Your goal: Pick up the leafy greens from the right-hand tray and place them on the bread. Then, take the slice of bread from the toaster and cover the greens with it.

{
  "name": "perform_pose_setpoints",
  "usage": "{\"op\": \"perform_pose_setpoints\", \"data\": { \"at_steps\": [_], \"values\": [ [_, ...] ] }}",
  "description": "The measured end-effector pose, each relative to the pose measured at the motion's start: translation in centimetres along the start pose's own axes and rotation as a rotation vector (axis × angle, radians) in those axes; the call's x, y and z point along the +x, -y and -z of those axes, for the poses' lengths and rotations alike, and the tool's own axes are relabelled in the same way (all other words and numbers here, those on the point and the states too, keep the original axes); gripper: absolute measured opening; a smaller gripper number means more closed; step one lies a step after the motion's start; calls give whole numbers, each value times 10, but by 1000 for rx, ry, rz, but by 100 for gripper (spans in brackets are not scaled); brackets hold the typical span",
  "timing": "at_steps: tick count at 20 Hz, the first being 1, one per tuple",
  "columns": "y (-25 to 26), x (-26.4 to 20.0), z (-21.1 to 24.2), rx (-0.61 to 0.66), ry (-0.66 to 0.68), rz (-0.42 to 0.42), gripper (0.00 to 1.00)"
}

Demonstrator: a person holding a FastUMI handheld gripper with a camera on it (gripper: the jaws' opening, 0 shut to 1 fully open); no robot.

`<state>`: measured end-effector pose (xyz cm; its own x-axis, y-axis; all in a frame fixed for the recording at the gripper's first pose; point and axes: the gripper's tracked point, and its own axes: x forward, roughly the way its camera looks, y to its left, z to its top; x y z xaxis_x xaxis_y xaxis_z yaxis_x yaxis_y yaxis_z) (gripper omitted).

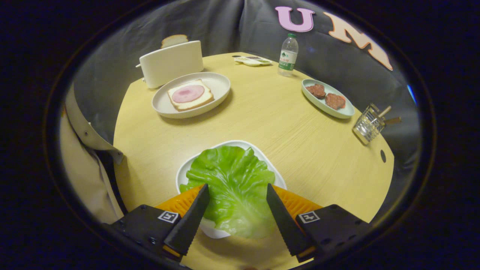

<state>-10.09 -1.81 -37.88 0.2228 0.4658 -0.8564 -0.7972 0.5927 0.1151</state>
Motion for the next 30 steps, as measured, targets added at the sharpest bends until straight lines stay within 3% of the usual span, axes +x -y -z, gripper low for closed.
{"op": "perform_pose_setpoints", "data": {
  "at_steps": [8,18,30],
  "values": [
    [-3,2,6,53,-24,-23,95],
    [-11,7,8,64,-36,-25,9],
    [-18,-28,-36,58,30,23,3]
  ]
}}
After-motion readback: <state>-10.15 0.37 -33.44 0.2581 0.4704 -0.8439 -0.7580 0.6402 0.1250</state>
